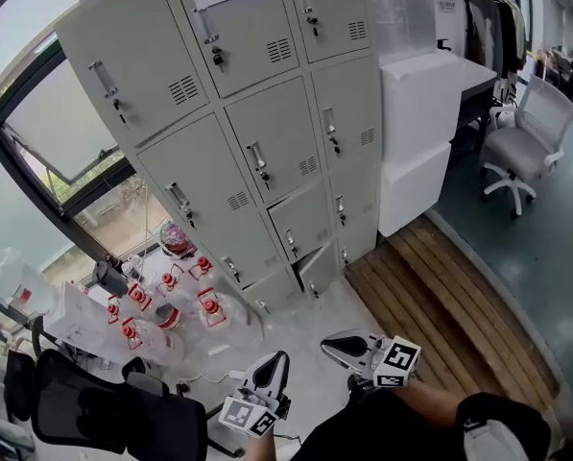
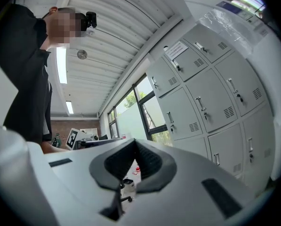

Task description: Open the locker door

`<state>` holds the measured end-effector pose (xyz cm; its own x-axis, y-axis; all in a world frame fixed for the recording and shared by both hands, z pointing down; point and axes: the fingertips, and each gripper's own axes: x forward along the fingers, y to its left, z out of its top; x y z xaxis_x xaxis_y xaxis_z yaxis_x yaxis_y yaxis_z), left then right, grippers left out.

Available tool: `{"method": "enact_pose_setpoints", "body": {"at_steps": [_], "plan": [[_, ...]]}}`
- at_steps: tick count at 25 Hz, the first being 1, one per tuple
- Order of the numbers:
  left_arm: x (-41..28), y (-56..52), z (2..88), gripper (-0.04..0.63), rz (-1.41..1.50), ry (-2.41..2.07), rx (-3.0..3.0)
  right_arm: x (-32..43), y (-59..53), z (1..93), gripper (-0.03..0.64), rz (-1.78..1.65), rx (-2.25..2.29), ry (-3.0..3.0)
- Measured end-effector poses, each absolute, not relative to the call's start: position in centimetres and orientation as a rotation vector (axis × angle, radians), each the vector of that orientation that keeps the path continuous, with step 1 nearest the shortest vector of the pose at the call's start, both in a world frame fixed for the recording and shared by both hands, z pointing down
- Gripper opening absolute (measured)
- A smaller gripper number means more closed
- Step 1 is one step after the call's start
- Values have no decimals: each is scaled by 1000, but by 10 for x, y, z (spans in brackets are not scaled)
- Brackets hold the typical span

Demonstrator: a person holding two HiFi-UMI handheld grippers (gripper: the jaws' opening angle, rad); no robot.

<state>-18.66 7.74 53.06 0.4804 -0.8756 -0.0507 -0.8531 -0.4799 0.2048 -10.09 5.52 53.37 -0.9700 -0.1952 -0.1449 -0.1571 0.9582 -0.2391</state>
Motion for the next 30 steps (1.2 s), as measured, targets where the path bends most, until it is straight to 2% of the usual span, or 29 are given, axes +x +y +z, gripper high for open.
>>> {"method": "enact_pose_setpoints", "body": {"at_steps": [18, 30], "plan": [[-240, -82, 496, 15, -145, -1626, 2576, -124, -124, 518, 11, -416, -194, 2850], [-334, -180, 470, 15, -178, -1573, 2633, -182, -233, 445, 12, -283, -234, 2821]]}}
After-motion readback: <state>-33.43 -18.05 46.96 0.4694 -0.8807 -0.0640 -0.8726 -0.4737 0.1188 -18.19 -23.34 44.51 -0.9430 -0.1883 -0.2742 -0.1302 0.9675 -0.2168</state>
